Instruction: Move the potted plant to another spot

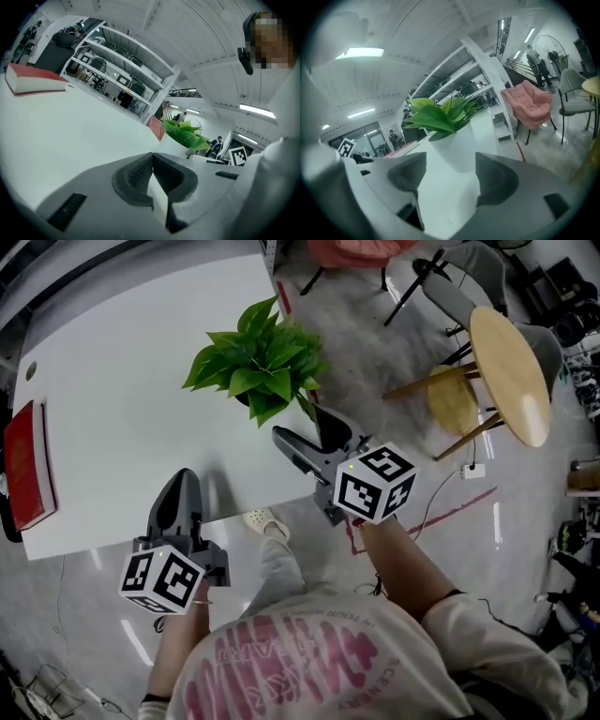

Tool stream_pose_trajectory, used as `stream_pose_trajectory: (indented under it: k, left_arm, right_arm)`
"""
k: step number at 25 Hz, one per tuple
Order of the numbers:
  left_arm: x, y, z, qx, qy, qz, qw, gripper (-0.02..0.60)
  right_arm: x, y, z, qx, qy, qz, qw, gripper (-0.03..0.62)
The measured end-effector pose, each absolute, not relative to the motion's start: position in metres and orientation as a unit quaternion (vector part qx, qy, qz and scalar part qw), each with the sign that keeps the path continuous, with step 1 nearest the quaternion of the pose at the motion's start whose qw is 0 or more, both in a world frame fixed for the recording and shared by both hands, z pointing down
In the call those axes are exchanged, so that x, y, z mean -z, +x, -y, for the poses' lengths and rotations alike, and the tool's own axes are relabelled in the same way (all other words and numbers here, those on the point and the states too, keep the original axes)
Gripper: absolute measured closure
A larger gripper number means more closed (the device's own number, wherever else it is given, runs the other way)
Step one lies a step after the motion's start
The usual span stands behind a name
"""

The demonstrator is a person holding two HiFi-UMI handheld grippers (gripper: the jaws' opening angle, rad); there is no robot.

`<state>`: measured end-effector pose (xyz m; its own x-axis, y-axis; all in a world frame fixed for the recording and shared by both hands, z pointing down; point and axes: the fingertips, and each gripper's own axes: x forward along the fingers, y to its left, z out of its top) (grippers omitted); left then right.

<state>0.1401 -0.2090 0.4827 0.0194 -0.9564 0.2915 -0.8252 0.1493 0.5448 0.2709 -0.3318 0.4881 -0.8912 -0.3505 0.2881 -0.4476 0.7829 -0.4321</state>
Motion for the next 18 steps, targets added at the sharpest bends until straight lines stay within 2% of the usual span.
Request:
stream_pose_trajectory:
  k: [2,8,13,18]
  left_arm:
    - [-0.486,0.137,0.211,0.107,0.64,0.694,0.312,0.578]
    - [-0.492,0.131,0.22,0.11,0.636,0.693,0.322,0.578]
    - [-0.494,0.127,0.228,0.116,0.634,0.692,0.327,0.578]
    - [-0.495,0.123,0.233,0.12,0.633,0.691,0.33,0.578]
  right_arm:
    - [-0.488,0.264,0.334,-0.229,0.208,0.945,0.108,0.219]
    - [-0.484,0.246,0.346,-0.201,0.209,0.95,0.111,0.105]
    - [-0.483,0.237,0.357,-0.193,0.223,0.949,0.109,0.064]
    - [-0.48,0.226,0.362,-0.183,0.225,0.951,0.105,0.049]
